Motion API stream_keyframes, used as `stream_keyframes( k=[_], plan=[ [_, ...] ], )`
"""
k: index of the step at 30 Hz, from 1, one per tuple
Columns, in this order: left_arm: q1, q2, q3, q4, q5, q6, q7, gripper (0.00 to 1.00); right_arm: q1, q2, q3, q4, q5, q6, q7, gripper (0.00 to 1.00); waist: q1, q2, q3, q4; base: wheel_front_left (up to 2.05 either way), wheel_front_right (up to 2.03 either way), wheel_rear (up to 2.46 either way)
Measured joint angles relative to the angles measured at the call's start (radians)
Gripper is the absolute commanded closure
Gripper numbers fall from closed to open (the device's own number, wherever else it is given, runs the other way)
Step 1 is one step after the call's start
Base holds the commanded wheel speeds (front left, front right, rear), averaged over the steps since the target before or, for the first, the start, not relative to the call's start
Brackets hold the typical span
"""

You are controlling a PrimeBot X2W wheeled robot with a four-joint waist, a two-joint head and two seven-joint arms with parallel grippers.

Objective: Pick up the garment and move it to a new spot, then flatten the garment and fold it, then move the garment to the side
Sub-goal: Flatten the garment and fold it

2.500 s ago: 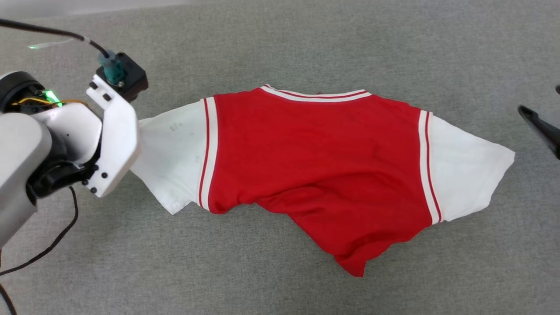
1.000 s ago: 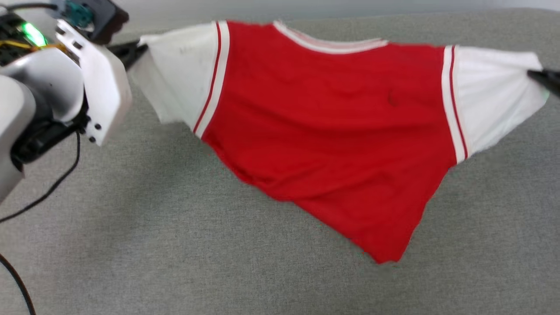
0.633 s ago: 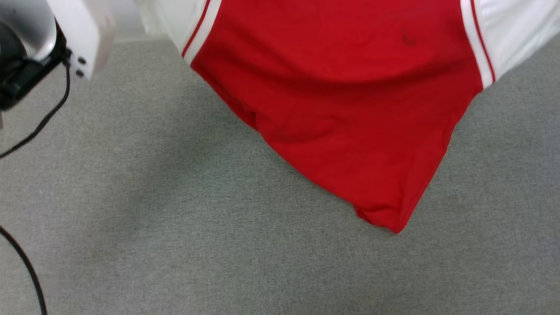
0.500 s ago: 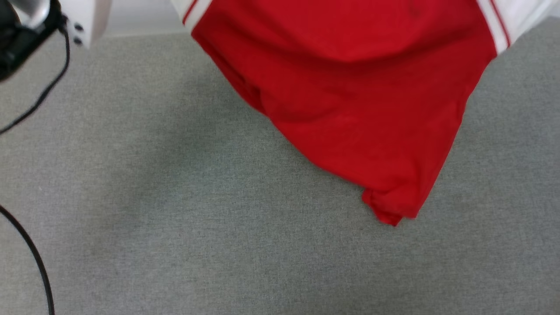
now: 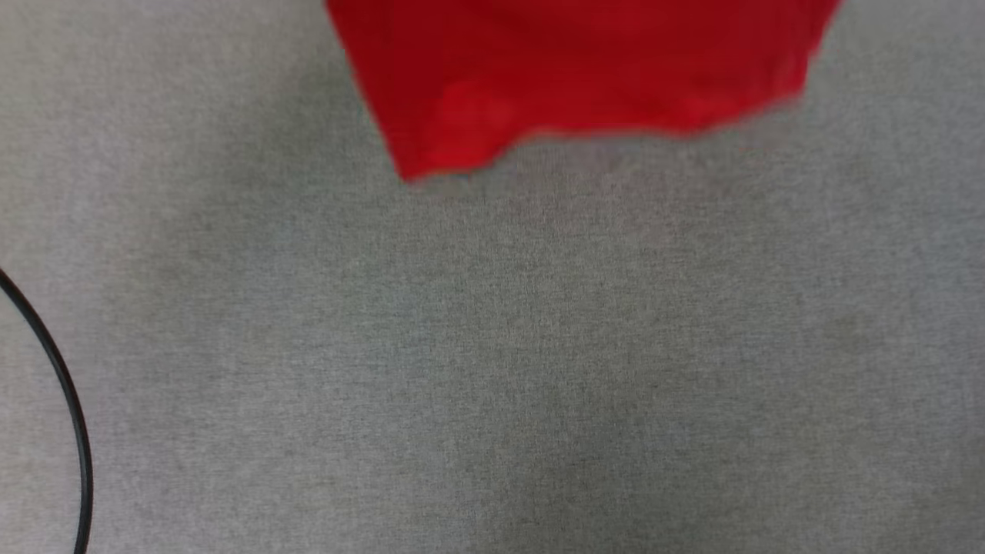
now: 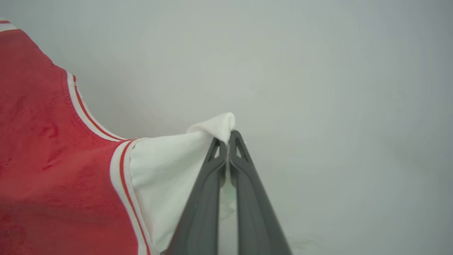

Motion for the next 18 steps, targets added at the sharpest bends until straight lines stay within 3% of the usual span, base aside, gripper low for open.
stream_keyframes(
  k=[5,10,18],
  plan=[
    [-0.112,-0.052,0.014,0.091,0.026,-0.01,-0.05,1.0,-0.14,0.065,-0.009,0.13,-0.058,0.0,-0.082,1.0,0.0,0.0,0.054,0.002,0.0,0.0,0.0],
    [-0.196,-0.067,0.026,0.176,0.043,-0.02,-0.11,1.0,-0.257,0.119,-0.004,0.253,-0.116,0.0,-0.163,1.0,0.0001,0.0,0.09,0.012,0.0,0.0,0.0],
    [-0.177,-0.081,-0.011,0.279,0.033,-0.042,-0.17,1.0,-0.278,0.175,0.078,0.403,-0.122,0.0,-0.236,1.0,0.0,0.0,0.103,0.027,0.0,0.0,0.0]
  ],
)
